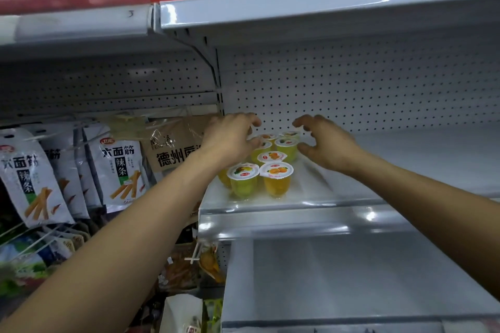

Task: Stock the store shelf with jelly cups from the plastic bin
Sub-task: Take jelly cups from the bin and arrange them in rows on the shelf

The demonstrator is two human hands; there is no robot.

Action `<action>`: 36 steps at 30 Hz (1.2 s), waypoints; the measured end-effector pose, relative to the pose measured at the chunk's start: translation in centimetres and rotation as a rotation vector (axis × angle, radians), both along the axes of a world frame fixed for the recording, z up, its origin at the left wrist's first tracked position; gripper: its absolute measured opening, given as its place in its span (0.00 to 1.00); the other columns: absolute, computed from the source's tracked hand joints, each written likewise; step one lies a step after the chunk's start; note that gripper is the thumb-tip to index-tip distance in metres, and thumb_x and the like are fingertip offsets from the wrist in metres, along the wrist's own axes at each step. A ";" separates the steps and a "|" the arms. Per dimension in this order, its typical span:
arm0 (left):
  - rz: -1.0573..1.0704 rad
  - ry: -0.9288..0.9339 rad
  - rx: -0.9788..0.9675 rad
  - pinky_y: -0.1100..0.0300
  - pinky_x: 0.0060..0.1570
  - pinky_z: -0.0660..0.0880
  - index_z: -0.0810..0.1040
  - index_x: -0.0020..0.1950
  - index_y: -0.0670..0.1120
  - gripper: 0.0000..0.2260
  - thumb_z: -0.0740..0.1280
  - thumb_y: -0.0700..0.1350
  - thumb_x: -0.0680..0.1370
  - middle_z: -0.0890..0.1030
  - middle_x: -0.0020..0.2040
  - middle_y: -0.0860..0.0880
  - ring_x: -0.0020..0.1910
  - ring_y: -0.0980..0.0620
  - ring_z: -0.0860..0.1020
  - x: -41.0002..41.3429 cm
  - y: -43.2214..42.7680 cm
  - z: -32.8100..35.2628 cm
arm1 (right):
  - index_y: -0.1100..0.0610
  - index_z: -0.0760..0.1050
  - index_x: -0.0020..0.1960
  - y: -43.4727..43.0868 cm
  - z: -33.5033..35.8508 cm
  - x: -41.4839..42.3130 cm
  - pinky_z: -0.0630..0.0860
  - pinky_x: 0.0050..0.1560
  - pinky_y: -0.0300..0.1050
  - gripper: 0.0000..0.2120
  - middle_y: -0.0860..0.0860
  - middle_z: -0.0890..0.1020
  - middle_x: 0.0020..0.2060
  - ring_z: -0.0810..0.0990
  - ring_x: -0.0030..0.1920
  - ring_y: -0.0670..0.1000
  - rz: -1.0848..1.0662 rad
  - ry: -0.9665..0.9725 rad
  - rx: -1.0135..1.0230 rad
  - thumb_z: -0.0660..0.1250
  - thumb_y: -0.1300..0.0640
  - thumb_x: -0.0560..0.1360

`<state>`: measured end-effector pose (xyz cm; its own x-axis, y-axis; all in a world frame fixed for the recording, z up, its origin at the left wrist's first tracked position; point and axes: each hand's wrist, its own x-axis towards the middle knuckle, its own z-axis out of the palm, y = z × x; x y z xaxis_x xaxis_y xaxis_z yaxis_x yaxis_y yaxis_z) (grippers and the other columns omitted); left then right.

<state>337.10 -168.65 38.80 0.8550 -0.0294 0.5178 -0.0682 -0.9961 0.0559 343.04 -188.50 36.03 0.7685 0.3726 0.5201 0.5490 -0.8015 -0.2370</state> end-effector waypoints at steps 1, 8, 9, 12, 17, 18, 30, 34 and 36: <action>-0.003 -0.046 0.027 0.54 0.55 0.71 0.74 0.66 0.54 0.18 0.67 0.56 0.78 0.80 0.57 0.53 0.56 0.50 0.77 -1.3 -0.2 0.1 | 0.49 0.69 0.69 -0.2 0.4 -1.2 0.74 0.57 0.52 0.23 0.54 0.75 0.62 0.76 0.60 0.56 0.001 -0.055 -0.009 0.67 0.52 0.75; -0.099 -0.216 0.002 0.51 0.56 0.71 0.76 0.61 0.54 0.14 0.66 0.57 0.78 0.78 0.50 0.56 0.52 0.52 0.77 -10.5 0.0 -2.0 | 0.50 0.73 0.64 -0.5 -0.2 -10.4 0.73 0.57 0.54 0.17 0.51 0.78 0.57 0.77 0.56 0.56 0.077 -0.306 -0.038 0.65 0.51 0.76; -0.115 -0.221 -0.018 0.50 0.55 0.72 0.77 0.60 0.54 0.14 0.66 0.57 0.77 0.77 0.49 0.56 0.50 0.52 0.77 -11.7 0.3 -2.7 | 0.51 0.74 0.63 -0.3 -0.8 -11.8 0.72 0.56 0.54 0.16 0.52 0.79 0.55 0.77 0.54 0.56 0.093 -0.335 -0.024 0.65 0.51 0.75; -0.145 -0.210 -0.077 0.49 0.52 0.75 0.77 0.59 0.54 0.13 0.68 0.56 0.76 0.74 0.45 0.58 0.46 0.53 0.77 -15.4 1.4 -5.5 | 0.53 0.77 0.58 0.8 -3.3 -15.9 0.71 0.50 0.51 0.15 0.52 0.80 0.51 0.78 0.51 0.57 0.131 -0.399 0.044 0.63 0.52 0.73; -0.098 -0.054 -0.229 0.49 0.49 0.77 0.79 0.57 0.53 0.12 0.69 0.55 0.76 0.80 0.48 0.55 0.46 0.52 0.79 -21.0 4.0 -13.3 | 0.55 0.78 0.57 3.8 -10.6 -21.0 0.68 0.45 0.50 0.14 0.53 0.80 0.48 0.76 0.50 0.56 0.266 -0.330 0.004 0.61 0.54 0.74; -0.087 0.001 -0.248 0.49 0.48 0.77 0.79 0.57 0.53 0.12 0.69 0.55 0.76 0.81 0.49 0.54 0.46 0.52 0.79 -22.1 4.5 -15.3 | 0.55 0.78 0.57 4.3 -12.6 -21.8 0.68 0.45 0.49 0.14 0.53 0.80 0.48 0.76 0.49 0.57 0.295 -0.292 -0.015 0.61 0.53 0.74; 0.168 0.804 -0.658 0.57 0.48 0.78 0.80 0.55 0.54 0.09 0.70 0.52 0.76 0.81 0.43 0.57 0.43 0.54 0.81 -29.5 7.8 -41.9 | 0.48 0.73 0.63 5.7 -40.1 -26.4 0.73 0.54 0.45 0.15 0.49 0.77 0.58 0.76 0.59 0.53 0.381 0.754 -0.491 0.63 0.51 0.76; 0.163 1.006 -0.705 0.58 0.50 0.76 0.80 0.56 0.53 0.09 0.69 0.49 0.77 0.84 0.49 0.52 0.50 0.51 0.81 -30.1 6.0 -50.4 | 0.52 0.71 0.66 5.0 -48.1 -26.9 0.72 0.56 0.45 0.17 0.54 0.75 0.62 0.73 0.63 0.55 0.386 0.914 -0.670 0.61 0.52 0.77; 0.149 1.083 -0.739 0.56 0.53 0.76 0.81 0.57 0.50 0.10 0.69 0.47 0.76 0.84 0.51 0.48 0.52 0.48 0.81 -30.1 4.8 -53.9 | 0.51 0.70 0.68 4.8 -51.2 -26.9 0.71 0.57 0.46 0.18 0.55 0.74 0.63 0.73 0.64 0.56 0.373 0.927 -0.741 0.59 0.52 0.78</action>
